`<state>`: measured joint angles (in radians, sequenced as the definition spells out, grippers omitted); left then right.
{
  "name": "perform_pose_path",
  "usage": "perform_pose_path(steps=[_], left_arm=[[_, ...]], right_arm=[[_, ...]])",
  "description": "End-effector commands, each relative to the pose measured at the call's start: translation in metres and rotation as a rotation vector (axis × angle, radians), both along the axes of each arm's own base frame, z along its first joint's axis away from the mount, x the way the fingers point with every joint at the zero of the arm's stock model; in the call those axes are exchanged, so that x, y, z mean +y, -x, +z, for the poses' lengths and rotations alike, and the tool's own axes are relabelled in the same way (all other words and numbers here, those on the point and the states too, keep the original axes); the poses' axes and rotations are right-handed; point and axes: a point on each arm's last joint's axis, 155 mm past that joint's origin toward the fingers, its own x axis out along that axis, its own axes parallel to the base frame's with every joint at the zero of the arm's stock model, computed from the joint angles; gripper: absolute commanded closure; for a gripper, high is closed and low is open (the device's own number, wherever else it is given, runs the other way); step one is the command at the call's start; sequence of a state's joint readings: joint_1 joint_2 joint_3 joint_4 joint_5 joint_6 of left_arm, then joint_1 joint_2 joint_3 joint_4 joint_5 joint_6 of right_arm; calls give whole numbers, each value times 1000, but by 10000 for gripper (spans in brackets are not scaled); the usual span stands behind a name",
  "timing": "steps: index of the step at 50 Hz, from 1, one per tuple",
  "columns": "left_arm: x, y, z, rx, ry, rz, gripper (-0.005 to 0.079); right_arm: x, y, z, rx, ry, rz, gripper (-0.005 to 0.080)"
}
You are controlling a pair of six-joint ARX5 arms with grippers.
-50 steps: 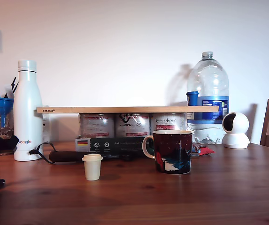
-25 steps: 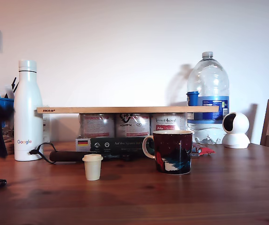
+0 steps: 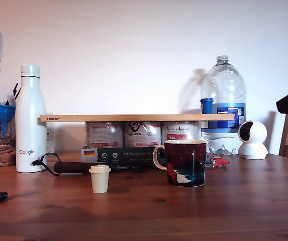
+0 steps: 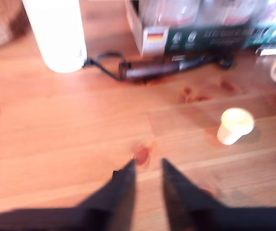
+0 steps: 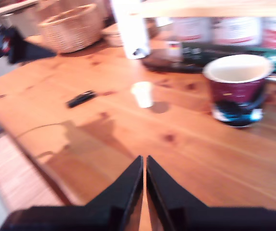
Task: Slide the USB stick to the left
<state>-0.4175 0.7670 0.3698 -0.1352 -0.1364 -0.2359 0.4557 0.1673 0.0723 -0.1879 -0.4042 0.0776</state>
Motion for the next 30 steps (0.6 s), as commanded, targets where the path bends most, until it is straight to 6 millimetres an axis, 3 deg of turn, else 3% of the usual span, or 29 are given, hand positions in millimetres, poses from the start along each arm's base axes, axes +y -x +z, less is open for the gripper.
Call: perform_pose_path(steps=[1, 7, 20, 30], left_arm=[[0, 5, -3, -9, -1, -5, 724], [-3, 12, 0, -42, 14, -13, 725], [-4, 30, -12, -120, 47, -38, 766], [0, 38, -11, -188, 84, -38, 766]], right_arm=[[4, 5, -3, 12, -2, 32, 763], [9, 12, -7, 33, 1, 68, 763], [6, 8, -4, -22, 33, 60, 763], [-17, -17, -6, -43, 77, -111, 763]])
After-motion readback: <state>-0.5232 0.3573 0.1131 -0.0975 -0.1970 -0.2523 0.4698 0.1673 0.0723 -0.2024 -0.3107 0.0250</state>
